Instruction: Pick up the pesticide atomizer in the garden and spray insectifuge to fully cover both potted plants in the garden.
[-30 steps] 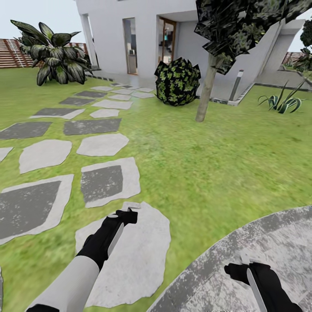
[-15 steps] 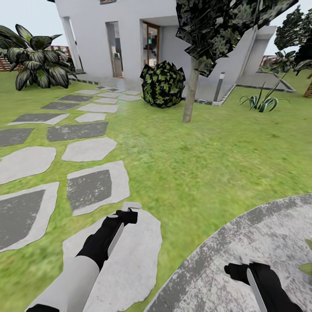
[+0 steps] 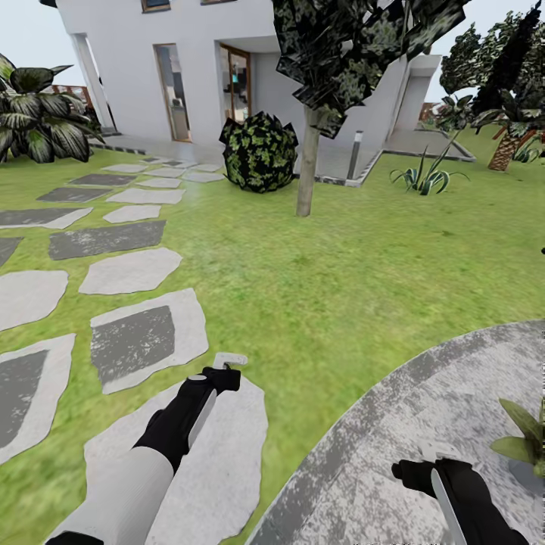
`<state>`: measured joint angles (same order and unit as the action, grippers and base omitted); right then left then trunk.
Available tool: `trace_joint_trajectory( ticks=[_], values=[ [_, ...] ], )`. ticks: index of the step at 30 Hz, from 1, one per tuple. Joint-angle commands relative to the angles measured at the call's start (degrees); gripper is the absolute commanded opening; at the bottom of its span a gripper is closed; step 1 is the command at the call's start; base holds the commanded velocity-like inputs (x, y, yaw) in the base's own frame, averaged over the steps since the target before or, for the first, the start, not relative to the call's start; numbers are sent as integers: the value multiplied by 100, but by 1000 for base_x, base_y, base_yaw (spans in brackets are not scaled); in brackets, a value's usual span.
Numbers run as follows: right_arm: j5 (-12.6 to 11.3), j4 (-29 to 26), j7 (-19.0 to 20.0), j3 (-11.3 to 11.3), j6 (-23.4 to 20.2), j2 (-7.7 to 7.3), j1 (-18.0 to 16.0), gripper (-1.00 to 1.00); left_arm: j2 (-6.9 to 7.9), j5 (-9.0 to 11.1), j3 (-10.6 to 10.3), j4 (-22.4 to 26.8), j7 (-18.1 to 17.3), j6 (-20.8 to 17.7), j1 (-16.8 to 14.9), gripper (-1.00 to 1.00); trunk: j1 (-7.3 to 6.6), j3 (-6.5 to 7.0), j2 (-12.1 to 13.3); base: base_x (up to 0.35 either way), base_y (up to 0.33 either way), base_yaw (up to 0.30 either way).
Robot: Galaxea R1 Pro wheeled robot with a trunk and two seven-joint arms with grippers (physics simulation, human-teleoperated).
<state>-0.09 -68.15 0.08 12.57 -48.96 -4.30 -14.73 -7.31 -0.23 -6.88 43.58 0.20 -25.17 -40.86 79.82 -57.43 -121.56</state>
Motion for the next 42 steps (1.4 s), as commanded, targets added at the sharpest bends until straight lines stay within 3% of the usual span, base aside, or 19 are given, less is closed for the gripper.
trace_joint_trajectory(
  ticks=[1,32,42],
  values=[
    [0,-5,1,1,-26,1,-3,100,1,-1,-5,10,3,-31,-1,-100,-1,2,-2,0,0,-206],
    [0,-5,1,0,-26,8,-3,100,1,5,-5,10,-1,-31,-1,-100,-1,206,-2,2,0,-206],
    [8,-5,1,-3,-26,8,-3,100,1,5,-4,2,-2,-31,-1,-100,-1,251,-2,254,0,-146]
  ],
)
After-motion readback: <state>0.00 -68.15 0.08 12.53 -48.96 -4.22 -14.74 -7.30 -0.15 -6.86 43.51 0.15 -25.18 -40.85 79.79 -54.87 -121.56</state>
